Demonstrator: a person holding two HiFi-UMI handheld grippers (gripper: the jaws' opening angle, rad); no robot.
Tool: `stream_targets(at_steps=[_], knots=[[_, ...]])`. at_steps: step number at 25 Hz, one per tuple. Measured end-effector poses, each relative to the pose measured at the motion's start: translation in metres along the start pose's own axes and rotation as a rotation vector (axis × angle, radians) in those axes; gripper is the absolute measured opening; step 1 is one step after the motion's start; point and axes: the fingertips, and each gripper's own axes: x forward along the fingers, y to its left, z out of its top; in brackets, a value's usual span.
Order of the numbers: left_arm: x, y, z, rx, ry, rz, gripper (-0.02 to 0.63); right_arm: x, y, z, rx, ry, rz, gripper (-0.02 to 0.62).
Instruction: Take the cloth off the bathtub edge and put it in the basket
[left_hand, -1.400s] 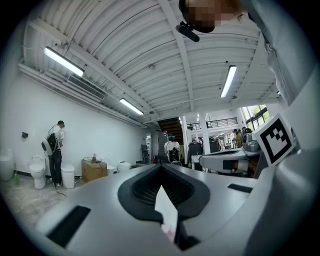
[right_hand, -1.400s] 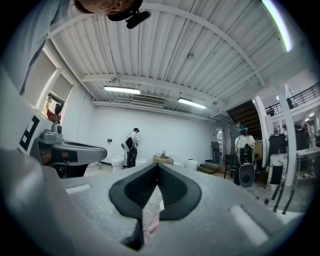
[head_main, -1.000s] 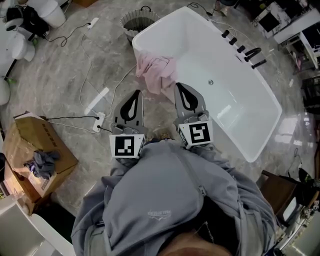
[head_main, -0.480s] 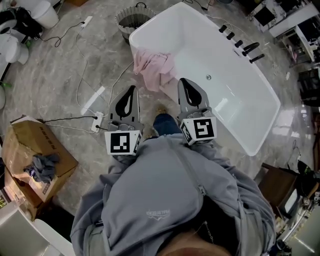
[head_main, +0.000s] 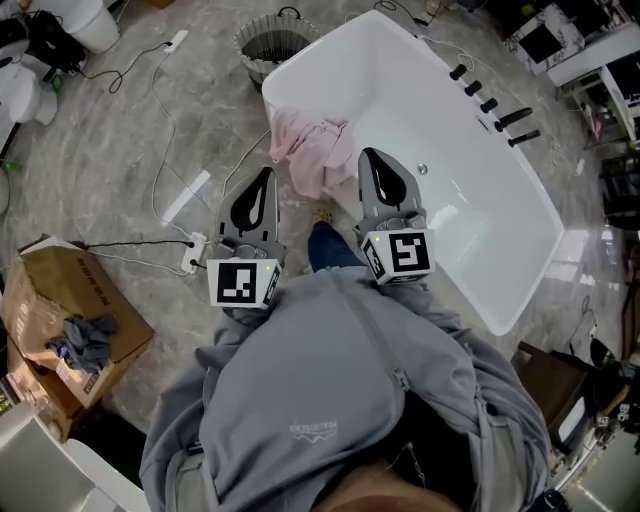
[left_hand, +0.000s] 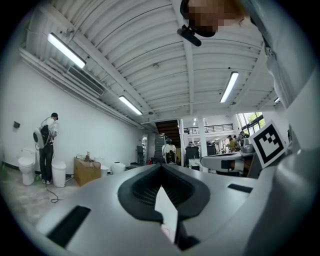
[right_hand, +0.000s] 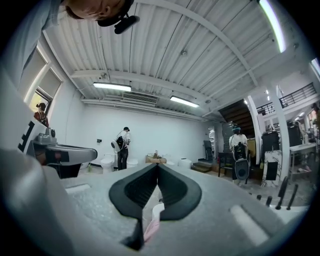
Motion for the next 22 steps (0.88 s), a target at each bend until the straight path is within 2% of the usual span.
stream_targets(at_steps=[8, 13, 22], knots=[[0.092, 0.037, -0.003, -0.008, 0.005, 0.041, 0.006, 0.093, -0.048, -0.005, -0.028, 0.020, 0.068, 0.005], [0.150, 0.049, -0.004, -0.005, 0.015, 0.063, 0.006, 0.145, -0.083, -0.007, -0.008, 0.039, 0.108, 0.005], [0.218, 0.054, -0.009, 0.009, 0.017, 0.076, 0.006, 0.197, -0.133, -0.021, 0.024, 0.057, 0.125, 0.005]])
